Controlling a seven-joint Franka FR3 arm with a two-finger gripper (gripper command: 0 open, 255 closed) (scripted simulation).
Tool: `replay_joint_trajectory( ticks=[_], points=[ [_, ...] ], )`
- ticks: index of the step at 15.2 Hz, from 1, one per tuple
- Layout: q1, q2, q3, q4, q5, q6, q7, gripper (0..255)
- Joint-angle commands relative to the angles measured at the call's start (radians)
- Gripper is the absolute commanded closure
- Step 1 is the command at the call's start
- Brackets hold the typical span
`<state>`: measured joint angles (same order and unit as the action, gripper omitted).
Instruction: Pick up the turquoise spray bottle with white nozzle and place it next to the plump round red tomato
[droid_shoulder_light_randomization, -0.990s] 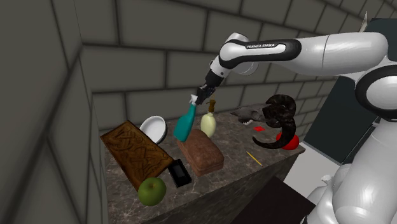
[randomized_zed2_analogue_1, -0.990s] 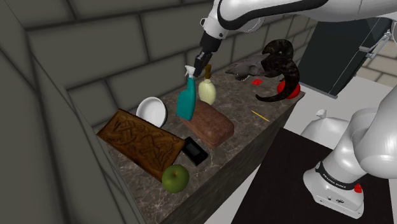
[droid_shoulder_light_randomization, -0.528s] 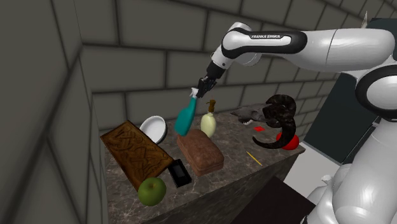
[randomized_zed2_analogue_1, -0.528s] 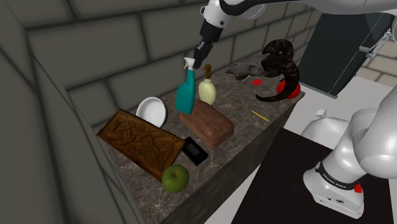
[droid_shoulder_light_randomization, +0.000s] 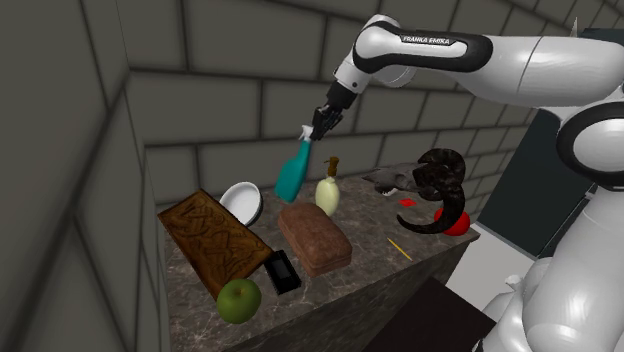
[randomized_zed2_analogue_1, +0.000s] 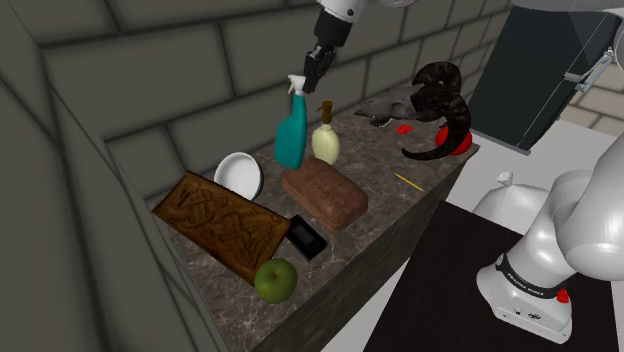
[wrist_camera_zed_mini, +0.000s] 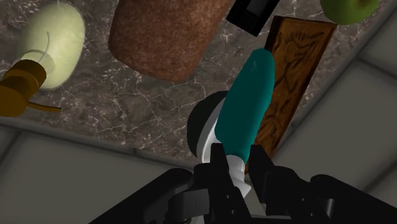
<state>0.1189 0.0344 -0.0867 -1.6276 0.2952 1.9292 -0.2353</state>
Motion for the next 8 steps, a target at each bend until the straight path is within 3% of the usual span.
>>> replay_joint_trajectory(
  ticks=[1,8],
  points=[
    [-0.002,0.007,-0.002,0.033,-0.001,-0.027,0.005,255],
    [-0.005,0.031,-0.004,0.155,-0.005,-0.122,0.028,255]
  ],
)
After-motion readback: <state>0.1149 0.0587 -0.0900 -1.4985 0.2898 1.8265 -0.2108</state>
